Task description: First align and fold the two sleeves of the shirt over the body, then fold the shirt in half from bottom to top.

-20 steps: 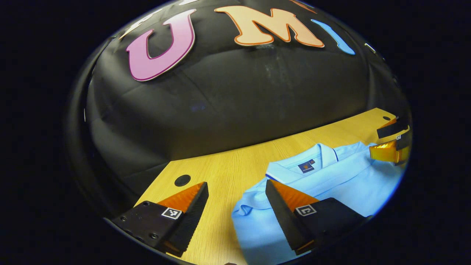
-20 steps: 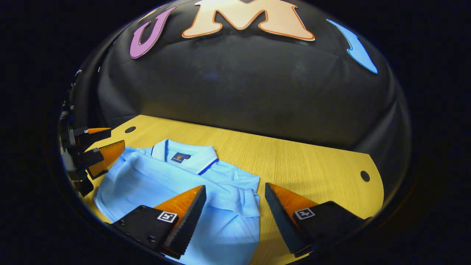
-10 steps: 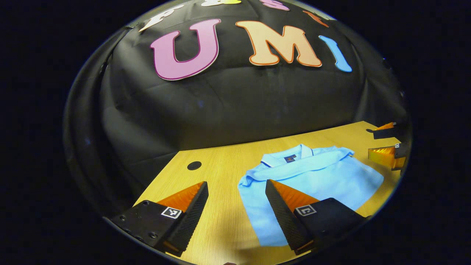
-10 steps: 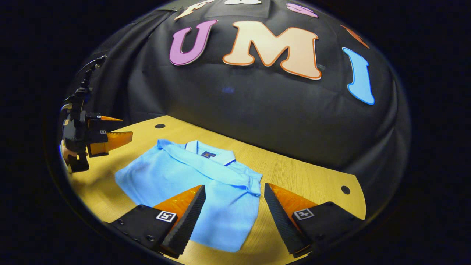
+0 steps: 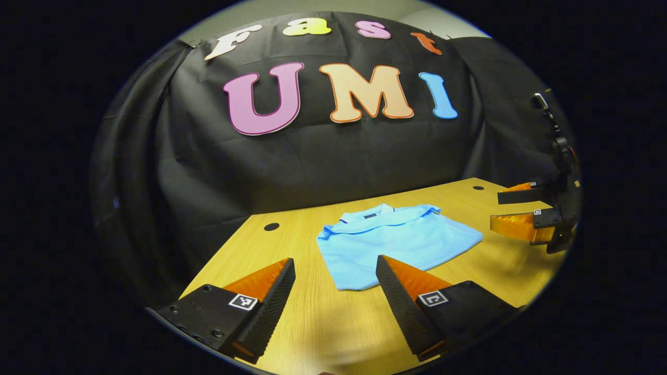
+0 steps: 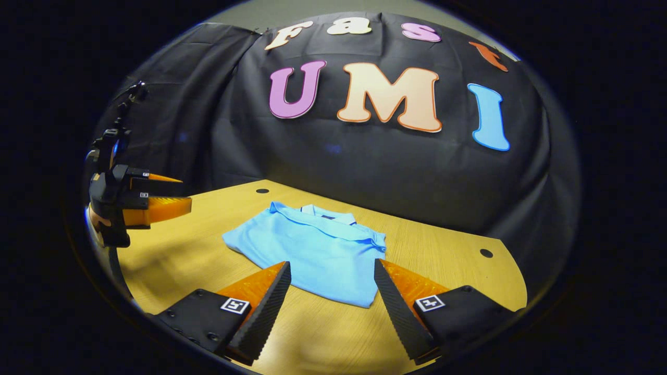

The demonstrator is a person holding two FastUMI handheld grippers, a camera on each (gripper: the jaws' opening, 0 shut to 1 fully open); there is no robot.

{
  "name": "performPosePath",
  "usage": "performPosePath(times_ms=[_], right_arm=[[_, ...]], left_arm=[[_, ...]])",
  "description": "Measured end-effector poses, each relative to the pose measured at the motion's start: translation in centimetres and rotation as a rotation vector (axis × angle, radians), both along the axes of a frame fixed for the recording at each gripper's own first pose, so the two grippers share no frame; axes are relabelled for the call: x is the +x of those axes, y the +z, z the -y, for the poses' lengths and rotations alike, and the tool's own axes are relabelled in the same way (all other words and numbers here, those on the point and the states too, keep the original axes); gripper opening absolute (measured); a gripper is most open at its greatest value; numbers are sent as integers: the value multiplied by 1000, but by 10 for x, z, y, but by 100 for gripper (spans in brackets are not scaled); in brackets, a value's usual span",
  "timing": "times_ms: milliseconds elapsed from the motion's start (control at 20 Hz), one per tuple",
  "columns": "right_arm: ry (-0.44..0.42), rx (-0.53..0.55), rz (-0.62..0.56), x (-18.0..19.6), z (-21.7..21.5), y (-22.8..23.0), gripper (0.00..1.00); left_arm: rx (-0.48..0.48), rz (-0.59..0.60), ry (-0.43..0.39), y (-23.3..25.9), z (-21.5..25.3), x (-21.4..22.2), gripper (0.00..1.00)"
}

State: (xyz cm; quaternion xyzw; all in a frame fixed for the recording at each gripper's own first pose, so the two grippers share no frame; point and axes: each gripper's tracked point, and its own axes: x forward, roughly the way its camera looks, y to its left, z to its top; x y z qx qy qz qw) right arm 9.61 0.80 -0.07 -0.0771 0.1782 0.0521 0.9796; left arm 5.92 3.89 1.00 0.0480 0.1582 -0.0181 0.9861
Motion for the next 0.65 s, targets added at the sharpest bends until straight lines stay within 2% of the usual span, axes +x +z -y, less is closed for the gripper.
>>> performPosePath(times_ms=[250,650], right_arm=[[-50,23,102,-31,13,13,99],[-143,128,139,-43,51,5,99]], left_arm=[[-53,3,-22,-14,20,-21,95],[-99,-27,-3,-33,19,-25,96]])
